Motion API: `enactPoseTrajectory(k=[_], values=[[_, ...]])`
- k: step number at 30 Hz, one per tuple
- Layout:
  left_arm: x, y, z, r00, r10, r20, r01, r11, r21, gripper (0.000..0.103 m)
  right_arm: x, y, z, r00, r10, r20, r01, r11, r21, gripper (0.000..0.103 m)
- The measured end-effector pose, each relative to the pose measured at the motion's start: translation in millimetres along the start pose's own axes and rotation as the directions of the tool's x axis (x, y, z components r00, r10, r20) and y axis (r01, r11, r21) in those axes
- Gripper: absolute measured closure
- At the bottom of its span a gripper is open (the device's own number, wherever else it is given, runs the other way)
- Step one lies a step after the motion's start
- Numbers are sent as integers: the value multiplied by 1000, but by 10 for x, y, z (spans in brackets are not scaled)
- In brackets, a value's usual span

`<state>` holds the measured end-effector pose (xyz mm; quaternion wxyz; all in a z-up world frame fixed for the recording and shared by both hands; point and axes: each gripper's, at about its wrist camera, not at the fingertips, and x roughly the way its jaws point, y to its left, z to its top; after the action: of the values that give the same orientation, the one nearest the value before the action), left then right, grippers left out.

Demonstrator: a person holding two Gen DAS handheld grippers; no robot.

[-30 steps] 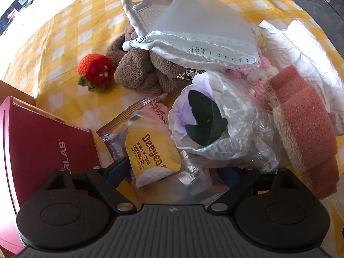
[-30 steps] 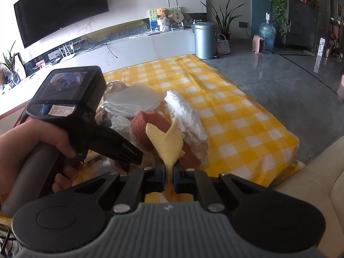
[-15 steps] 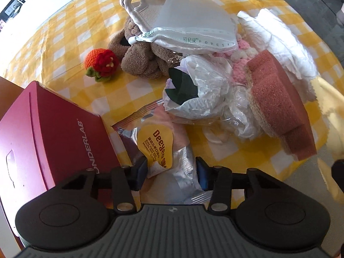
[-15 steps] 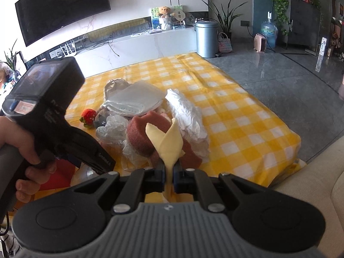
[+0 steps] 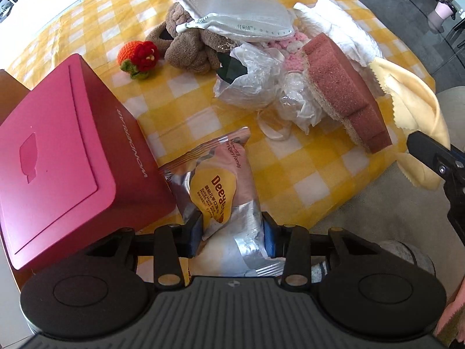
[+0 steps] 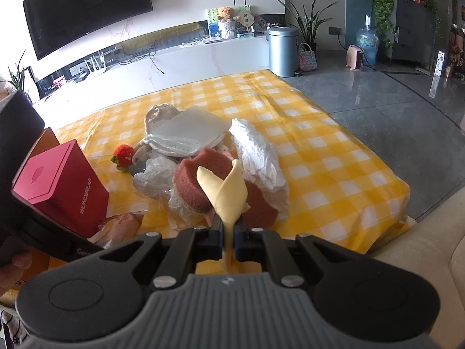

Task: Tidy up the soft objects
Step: 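Carry the snack bag into the white box and open the left gripper while the right carries the cloth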

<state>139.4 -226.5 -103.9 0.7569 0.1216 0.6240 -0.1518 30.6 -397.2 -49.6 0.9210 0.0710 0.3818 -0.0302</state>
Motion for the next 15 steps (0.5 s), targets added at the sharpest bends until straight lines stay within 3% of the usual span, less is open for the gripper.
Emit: enactPoseTrajectory(k=[3, 8, 11, 15], values=[[-114, -7, -119, 999, -35, 32, 32, 995, 90, 56, -12, 25, -6, 1000, -19, 3, 19, 1000, -12, 99], [-342, 44, -280, 994, -53, 97, 38, 988, 151, 56, -84, 98, 13, 999, -30, 16, 30, 999, -31, 99], [-511, 63, -375, 988, -60, 145, 34, 985, 170, 56, -152, 153, 33, 999, -37, 29, 39, 998, -44, 99], [-673, 190, -512, 975, -135, 175, 107, 981, 162, 57, -248, 203, 77, 998, -40, 47, 42, 998, -48, 98]])
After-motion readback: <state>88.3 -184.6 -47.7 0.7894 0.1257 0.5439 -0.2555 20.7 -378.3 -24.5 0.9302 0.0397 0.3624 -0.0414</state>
